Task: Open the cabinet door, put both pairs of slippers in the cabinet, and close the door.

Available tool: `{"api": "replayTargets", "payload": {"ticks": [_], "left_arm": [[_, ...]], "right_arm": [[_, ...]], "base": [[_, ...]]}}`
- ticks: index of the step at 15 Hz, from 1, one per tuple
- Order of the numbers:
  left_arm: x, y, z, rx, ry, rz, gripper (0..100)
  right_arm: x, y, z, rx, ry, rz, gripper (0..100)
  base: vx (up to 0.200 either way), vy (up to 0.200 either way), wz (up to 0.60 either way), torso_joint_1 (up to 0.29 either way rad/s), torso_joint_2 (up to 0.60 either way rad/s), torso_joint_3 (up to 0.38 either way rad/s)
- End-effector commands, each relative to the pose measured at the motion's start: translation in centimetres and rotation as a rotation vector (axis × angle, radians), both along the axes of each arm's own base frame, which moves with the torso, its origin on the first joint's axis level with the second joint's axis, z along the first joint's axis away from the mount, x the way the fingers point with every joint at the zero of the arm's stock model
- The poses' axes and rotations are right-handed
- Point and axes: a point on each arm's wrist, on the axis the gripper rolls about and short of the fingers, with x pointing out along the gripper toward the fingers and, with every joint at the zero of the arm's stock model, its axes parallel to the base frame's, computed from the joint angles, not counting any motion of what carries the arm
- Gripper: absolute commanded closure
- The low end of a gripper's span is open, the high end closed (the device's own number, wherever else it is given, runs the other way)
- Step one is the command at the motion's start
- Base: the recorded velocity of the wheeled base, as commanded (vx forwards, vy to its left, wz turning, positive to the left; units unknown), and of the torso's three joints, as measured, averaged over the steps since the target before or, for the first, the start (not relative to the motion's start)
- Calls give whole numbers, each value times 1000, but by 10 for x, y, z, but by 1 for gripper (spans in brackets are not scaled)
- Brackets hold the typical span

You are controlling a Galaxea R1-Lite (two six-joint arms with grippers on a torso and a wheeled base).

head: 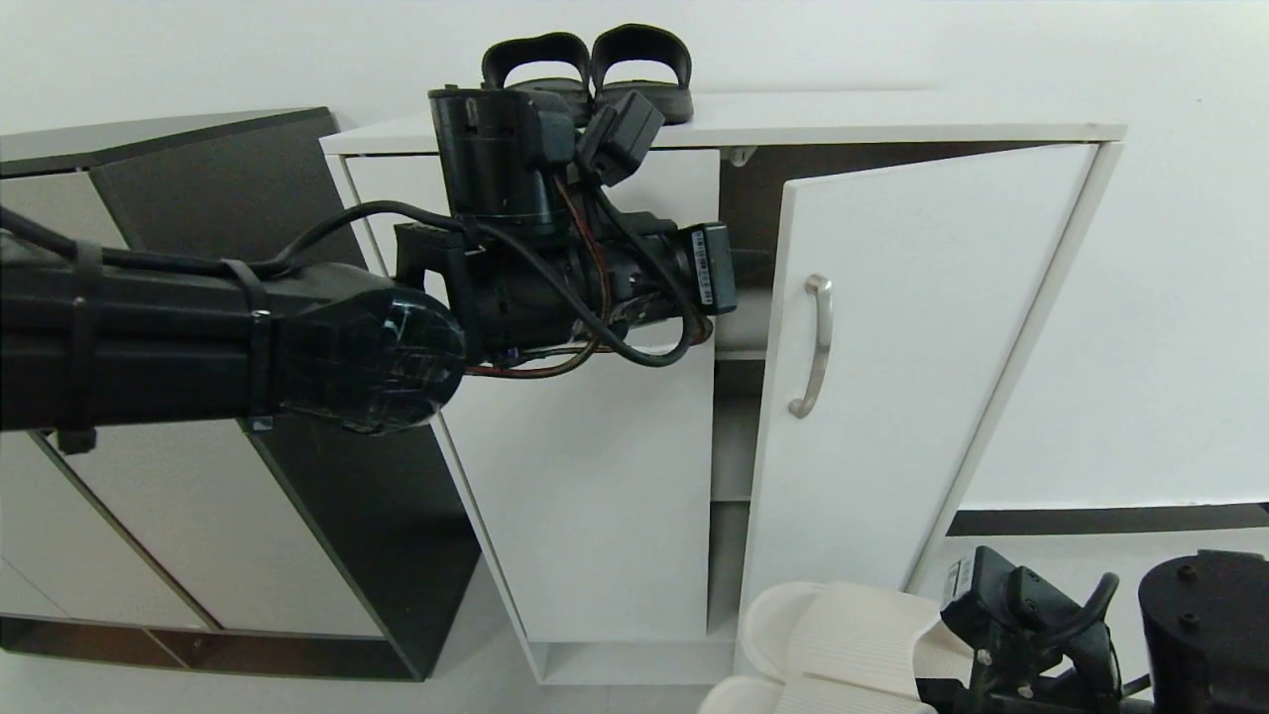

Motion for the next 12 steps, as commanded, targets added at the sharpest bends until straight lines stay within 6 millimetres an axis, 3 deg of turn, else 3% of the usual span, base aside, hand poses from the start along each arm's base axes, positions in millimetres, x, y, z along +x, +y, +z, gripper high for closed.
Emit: {"api": "replayTargets", "payload": {"ticks": [1,2,5,7,11,12], "left_arm": [[-1,-6,-6,9,12,-13,100],[-1,-6,-6,10,13,-13,100],[-42,-21,-6,25,12,-111,100],[-59,-32,-7,7,-7,-163,100],[-57,-25,-9,-23,-40,-86,100],[-58,-17,-7,-37,-53,-42,100]], "right_arm": [[-2,1,-5,-17,14,9,100],[-2,1,-5,-18,13,7,100],[-2,3,-6,-21,16,16,100],[-4,4,-6,-20,15,27,100],[0,8,0,2,-5,0,100],[4,11,3,1,-21,-41,100]], "base": [[-200,0,0,-2,2,7],[-200,0,0,-2,-7,7],[-200,0,0,4,2,2],[-200,0,0,-2,-2,7],[-200,0,0,1,1,4],[0,0,0,0,0,0]]}}
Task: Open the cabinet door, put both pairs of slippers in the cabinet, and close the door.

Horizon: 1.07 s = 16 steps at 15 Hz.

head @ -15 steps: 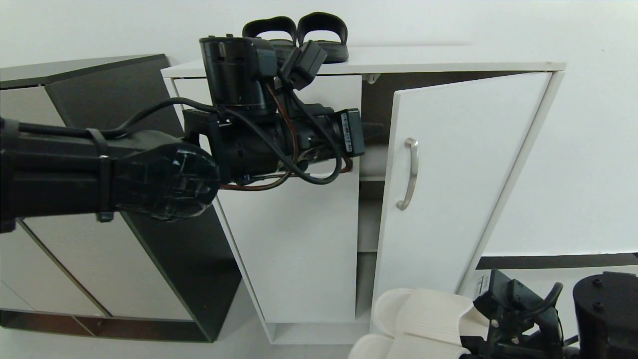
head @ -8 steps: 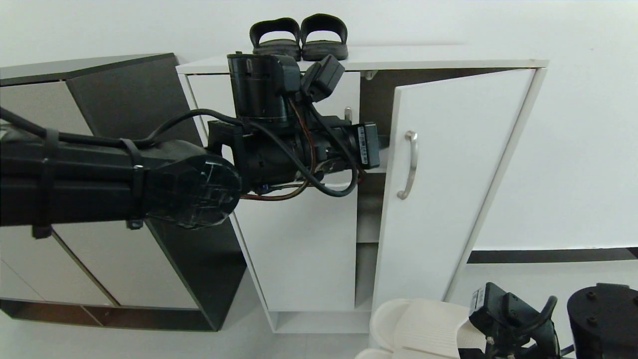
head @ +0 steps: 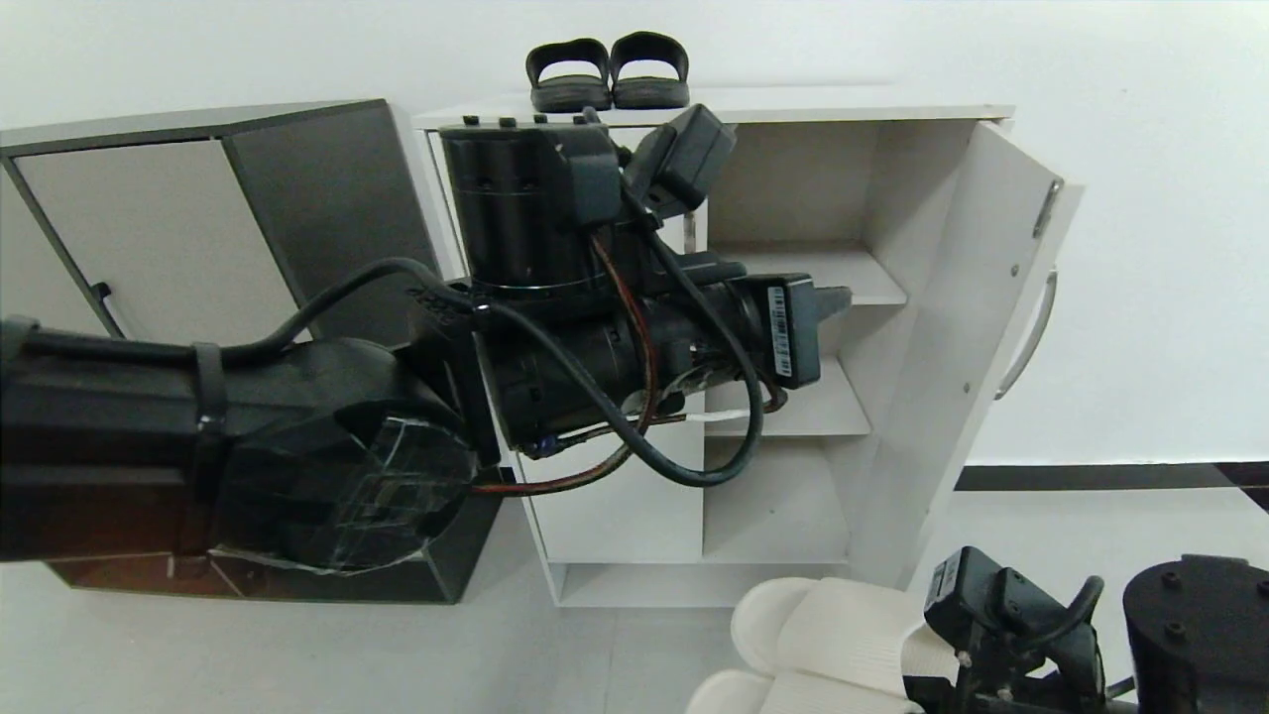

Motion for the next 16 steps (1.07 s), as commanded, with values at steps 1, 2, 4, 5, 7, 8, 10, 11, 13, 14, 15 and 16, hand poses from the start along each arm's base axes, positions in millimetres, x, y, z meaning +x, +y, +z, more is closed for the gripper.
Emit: {"api": "replayTargets", "payload": {"ticks": [1,2,4,5,7,8,10,11,13,14,15,16], "left_arm": [[-3,11,5,-13,-11,32,100],[-12,33,19,-38,-30,149,100],[-45,75,35,-15,-66,339,100],[-66,98,40,40,-74,442,100],[-102,169,44,153,-12,720,100],[-122,203,39,184,11,850,100],[-170,244,6,174,17,1119,100],[-199,259,-17,155,4,1221,100],[-238,271,-78,152,4,1359,100],[-249,272,-108,162,11,1408,100],[-257,272,-133,175,12,1455,100],[-262,272,-150,196,-2,1491,100]], "right_arm": [[6,5,2,4,-7,-28,100],[23,15,11,22,-34,-184,100],[49,30,16,27,-80,-439,100],[62,32,13,6,-96,-526,100],[86,34,5,-40,-128,-683,100],[96,33,5,-47,-145,-752,100],[102,31,6,-48,-150,-783,100],[102,31,5,-49,-149,-783,100],[102,31,5,-52,-150,-784,100],[101,31,4,-53,-148,-782,100],[101,31,4,-53,-148,-782,100],[102,31,4,-55,-147,-782,100]], "base": [[0,0,0,0,0,0],[0,0,0,0,0,0],[0,0,0,0,0,0],[0,0,0,0,0,0],[0,0,0,0,0,0],[0,0,0,0,0,0],[0,0,0,0,0,0],[0,0,0,0,0,0],[0,0,0,0,0,0],[0,0,0,0,0,0],[0,0,0,0,0,0],[0,0,0,0,0,0]]}}
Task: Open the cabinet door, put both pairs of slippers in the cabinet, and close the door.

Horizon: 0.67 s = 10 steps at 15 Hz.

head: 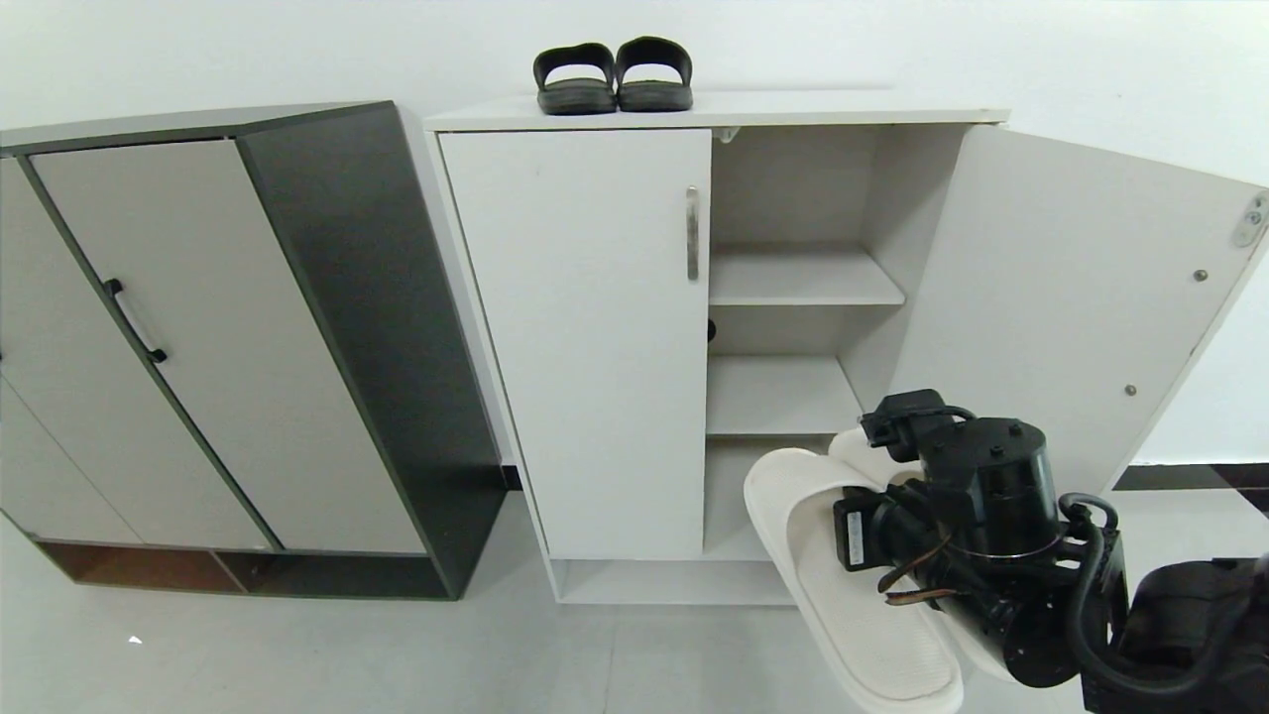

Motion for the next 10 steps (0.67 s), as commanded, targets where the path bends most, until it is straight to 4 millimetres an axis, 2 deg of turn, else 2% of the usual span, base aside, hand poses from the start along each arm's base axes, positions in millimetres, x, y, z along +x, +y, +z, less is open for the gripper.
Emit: {"api": "replayTargets", "payload": {"ticks": [1,3,4,6,7,8,10], "left_arm": [[-43,4,-89,49,-45,232,100],[-44,3,-115,89,-23,223,100],[-44,3,-119,86,-52,143,100],[-41,-3,-119,83,-93,-104,100],[-41,-5,-123,87,-58,-223,100],[-41,-7,-124,106,-45,-284,100],[-41,-7,-123,128,-53,-285,100]], "right_arm": [[1,1,-3,-7,7,0,100],[1,2,-7,-12,16,1,100],[2,2,-7,-13,17,1,100],[1,3,-6,-4,9,5,100],[1,4,-4,4,-3,7,100],[0,6,-4,10,-11,14,100],[-5,12,-3,15,-18,38,100]], "base": [[0,0,0,0,0,0],[0,0,0,0,0,0],[0,0,0,0,0,0],[0,0,0,0,0,0],[0,0,0,0,0,0],[0,0,0,0,0,0],[0,0,0,0,0,0]]}}
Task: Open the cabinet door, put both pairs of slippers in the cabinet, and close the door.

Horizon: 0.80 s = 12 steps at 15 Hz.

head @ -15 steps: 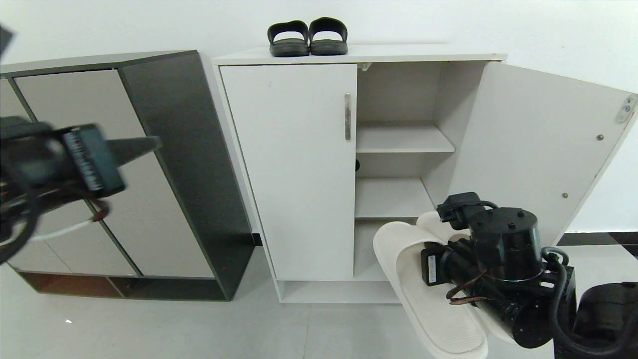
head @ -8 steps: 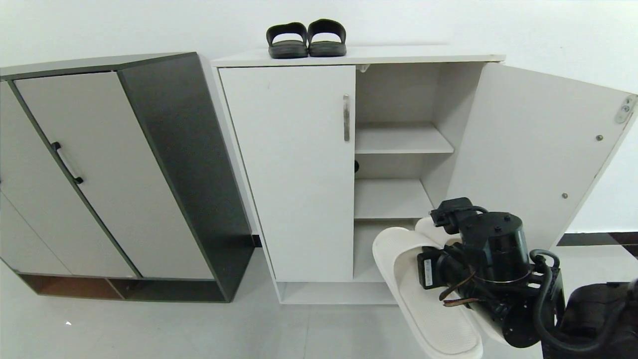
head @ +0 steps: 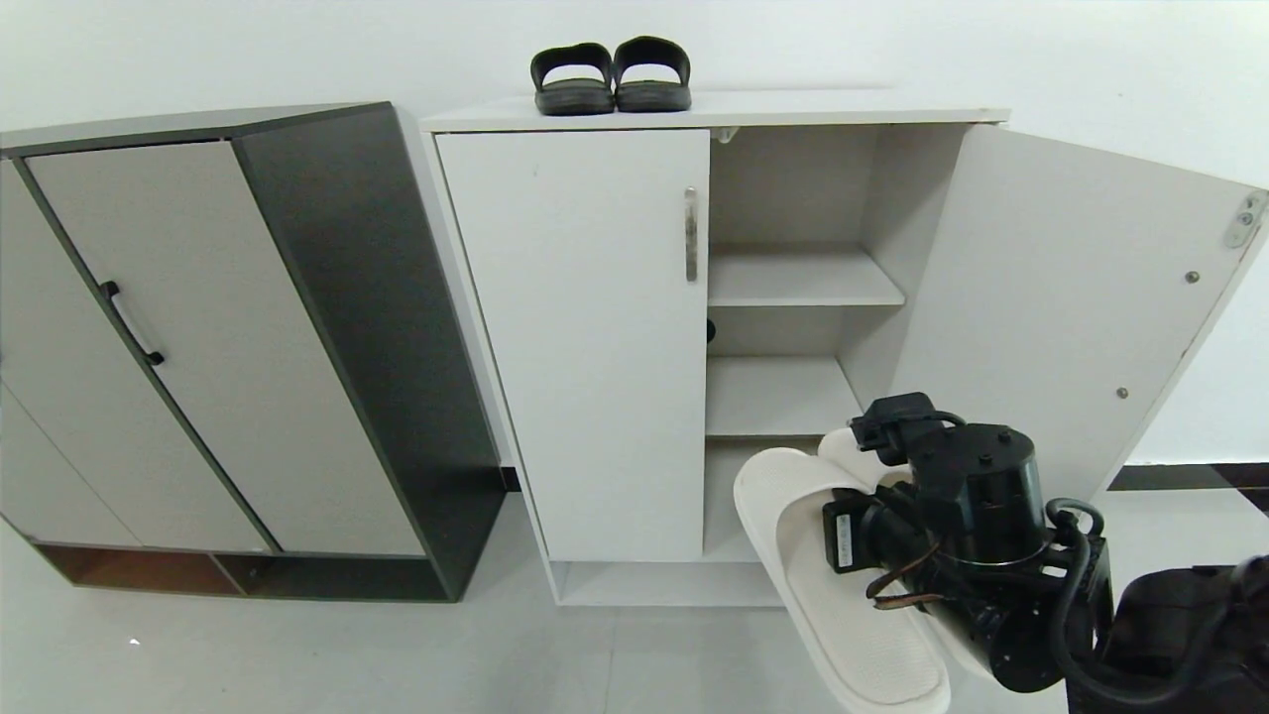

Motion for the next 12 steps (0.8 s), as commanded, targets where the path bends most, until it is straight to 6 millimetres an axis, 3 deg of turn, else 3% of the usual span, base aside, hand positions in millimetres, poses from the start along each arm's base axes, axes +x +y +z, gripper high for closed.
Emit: {"api": "replayTargets", "payload": {"ticks": [1,5,9,12], "left_arm": [[-1,0,-1,1,-8,-1,100],[-1,0,-1,-1,-8,-3,100],[-1,0,-1,-1,-8,-3,100],[-1,0,-1,-1,-8,-3,100]], "right_arm": [[-5,5,0,-1,-3,24,100],[6,20,17,26,-83,21,100],[27,38,12,33,-118,-150,100],[28,39,8,24,-112,-154,100]], "base": [[0,0,0,0,0,0],[0,0,0,0,0,0],[0,0,0,0,0,0],[0,-200,0,4,-2,4]]}}
